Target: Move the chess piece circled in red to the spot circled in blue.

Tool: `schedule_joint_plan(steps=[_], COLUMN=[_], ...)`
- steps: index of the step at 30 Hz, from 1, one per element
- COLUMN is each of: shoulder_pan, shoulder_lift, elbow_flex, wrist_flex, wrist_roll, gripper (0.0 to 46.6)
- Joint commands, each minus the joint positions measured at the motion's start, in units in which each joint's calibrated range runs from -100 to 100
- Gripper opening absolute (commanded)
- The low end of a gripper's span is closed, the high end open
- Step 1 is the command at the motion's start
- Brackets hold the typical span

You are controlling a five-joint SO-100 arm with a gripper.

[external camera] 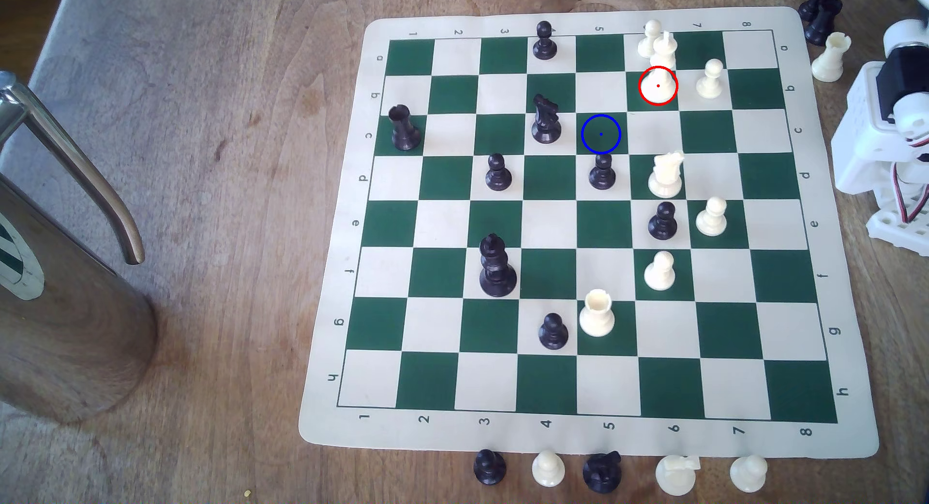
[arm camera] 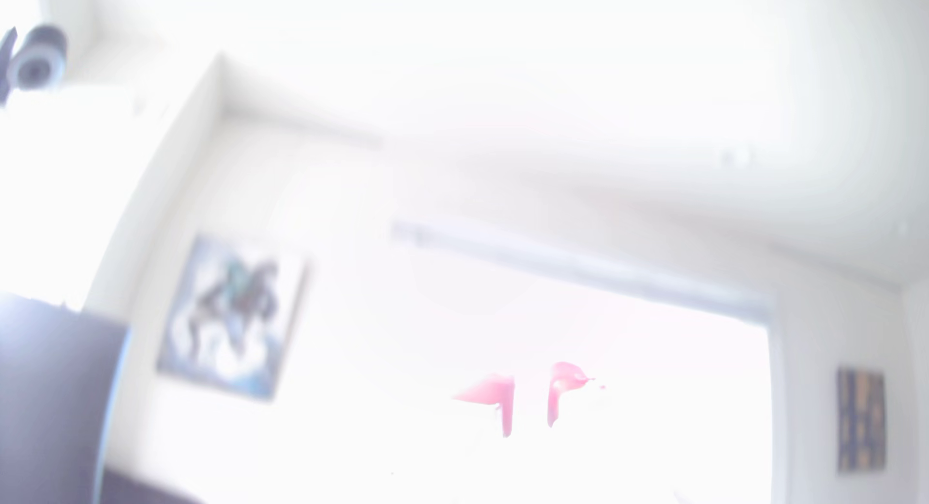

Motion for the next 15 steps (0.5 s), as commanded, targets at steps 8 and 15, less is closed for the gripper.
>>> schedule_joint_plan(steps=[8,15], shoulder_pan=[5.4,10.0], shoulder_lift=[-0.1,-0.1], elbow_flex=[-14.3,-20.9], wrist_flex=[45.4,67.4], wrist_roll=[-1.1,-1.6], gripper=[9.7,7.9])
